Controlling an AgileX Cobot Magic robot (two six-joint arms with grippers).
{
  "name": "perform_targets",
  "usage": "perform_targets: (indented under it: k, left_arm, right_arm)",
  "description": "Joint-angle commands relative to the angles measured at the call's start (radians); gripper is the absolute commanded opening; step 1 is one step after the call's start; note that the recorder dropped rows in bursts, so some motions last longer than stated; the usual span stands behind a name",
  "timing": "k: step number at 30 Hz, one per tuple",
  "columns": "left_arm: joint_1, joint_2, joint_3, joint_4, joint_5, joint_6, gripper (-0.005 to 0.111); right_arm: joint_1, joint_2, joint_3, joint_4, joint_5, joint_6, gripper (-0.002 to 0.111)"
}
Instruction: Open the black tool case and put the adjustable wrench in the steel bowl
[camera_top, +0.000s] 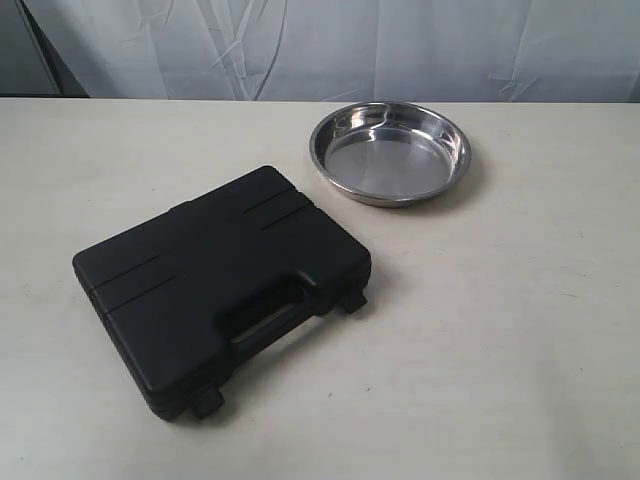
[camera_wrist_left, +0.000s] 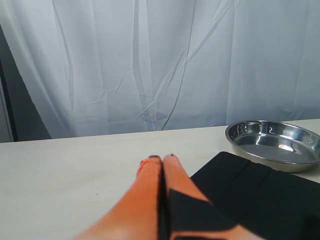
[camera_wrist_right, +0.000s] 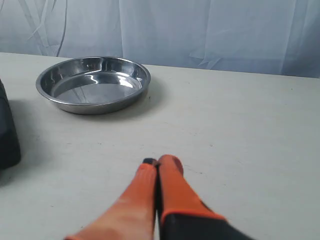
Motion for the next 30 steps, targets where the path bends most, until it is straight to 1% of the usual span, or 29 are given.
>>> perform_targets:
  k: [1,8,10,12,13,15,30]
  left_arm:
    - [-0.004,-0.005,0.002,-0.001,-0.002,-0.002,0.000]
    - [-0.004,-0.005,0.002,-0.001,-0.002,-0.002,0.000]
    - [-0.004,-0.005,0.002,-0.001,-0.002,-0.002,0.000]
    - [-0.004,-0.005,0.002,-0.001,-0.002,-0.002,0.000]
    - [-0.004,-0.005,0.002,-0.001,-0.002,-0.002,0.000]
    - [-0.004,-0.005,0.002,-0.001,-0.002,-0.002,0.000]
    - [-0.004,-0.005,0.002,-0.001,-0.002,-0.002,0.000]
  right_arm:
    - [-0.005,0.000,-0.001,0.001,-0.011,-0.003,0.000]
    - [-0.005,0.000,-0.001,0.001,-0.011,-0.003,0.000]
    - [-0.005,0.000,-0.001,-0.094,-0.020,-0.046,0.000]
    - [-0.005,0.000,-0.001,-0.257,-0.032,-0.102,0.000]
    - [-0.005,0.000,-0.001,-0.310,-0.041,-0.101,0.000]
    - [-0.005,0.000,-0.001,-0.362,-0.046,-0.101,0.000]
    - [-0.005,0.000,-0.001,-0.362,-0.042,-0.099,0.000]
